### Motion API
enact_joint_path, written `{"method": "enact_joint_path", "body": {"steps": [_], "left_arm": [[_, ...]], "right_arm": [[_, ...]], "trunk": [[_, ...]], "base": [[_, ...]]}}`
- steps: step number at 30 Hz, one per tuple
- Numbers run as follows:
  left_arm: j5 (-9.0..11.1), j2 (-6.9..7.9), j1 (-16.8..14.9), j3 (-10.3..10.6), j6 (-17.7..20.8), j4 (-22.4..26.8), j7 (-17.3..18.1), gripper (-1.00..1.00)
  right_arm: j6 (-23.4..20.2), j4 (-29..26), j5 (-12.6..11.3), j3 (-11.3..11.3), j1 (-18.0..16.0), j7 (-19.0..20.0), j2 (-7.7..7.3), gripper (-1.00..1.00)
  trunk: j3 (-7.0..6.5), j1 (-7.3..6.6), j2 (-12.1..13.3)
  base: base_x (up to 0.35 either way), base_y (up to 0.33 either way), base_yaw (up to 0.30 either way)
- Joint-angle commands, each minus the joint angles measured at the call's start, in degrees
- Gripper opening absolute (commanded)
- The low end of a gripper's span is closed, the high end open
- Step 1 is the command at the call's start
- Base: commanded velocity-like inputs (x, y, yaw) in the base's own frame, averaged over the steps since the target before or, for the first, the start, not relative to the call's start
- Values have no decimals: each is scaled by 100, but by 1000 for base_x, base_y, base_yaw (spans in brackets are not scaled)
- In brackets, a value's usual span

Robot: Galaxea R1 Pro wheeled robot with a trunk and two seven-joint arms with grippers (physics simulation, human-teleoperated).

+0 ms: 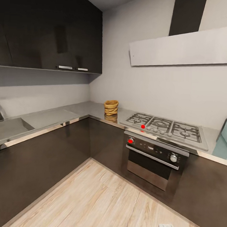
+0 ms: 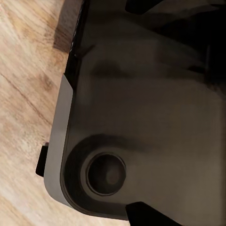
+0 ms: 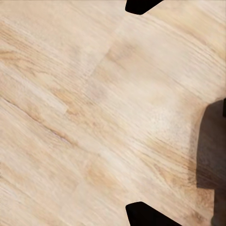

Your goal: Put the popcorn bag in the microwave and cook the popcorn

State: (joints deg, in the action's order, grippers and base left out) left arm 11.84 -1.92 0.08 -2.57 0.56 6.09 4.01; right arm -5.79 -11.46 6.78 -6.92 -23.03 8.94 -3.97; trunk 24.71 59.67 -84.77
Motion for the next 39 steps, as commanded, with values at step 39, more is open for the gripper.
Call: {"method": "enact_joint_path", "body": {"steps": [39], "left_arm": [[152, 60, 1, -25, 15, 7, 83, 100]], "right_arm": [[526, 724, 746, -20, 0, 63, 11, 100]], "trunk": [[5, 0, -3]], "base": [[280, 64, 0]]}}
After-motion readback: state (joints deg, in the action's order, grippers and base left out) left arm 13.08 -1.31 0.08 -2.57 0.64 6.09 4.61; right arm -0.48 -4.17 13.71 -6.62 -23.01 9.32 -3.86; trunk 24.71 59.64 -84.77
